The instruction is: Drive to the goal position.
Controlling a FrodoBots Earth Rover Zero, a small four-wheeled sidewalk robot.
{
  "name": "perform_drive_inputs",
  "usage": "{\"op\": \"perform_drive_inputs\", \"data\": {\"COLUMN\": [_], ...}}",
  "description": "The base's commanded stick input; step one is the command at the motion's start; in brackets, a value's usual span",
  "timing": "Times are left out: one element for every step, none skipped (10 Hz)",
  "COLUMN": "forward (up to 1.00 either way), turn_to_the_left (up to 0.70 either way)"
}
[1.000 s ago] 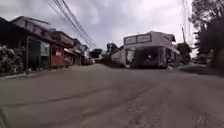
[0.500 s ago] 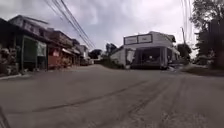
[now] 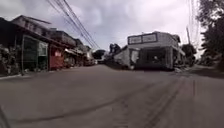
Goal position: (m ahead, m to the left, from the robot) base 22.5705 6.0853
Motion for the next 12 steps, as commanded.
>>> {"op": "perform_drive_inputs", "data": {"forward": [0.70,0.70,0.70,0.70,0.70,0.70,0.70,0.70,0.70,0.70,0.70,0.70], "turn_to_the_left": [0.00,0.00,0.00,0.00,0.00,0.00,0.00,0.00,0.00,0.00,0.00,0.00]}}
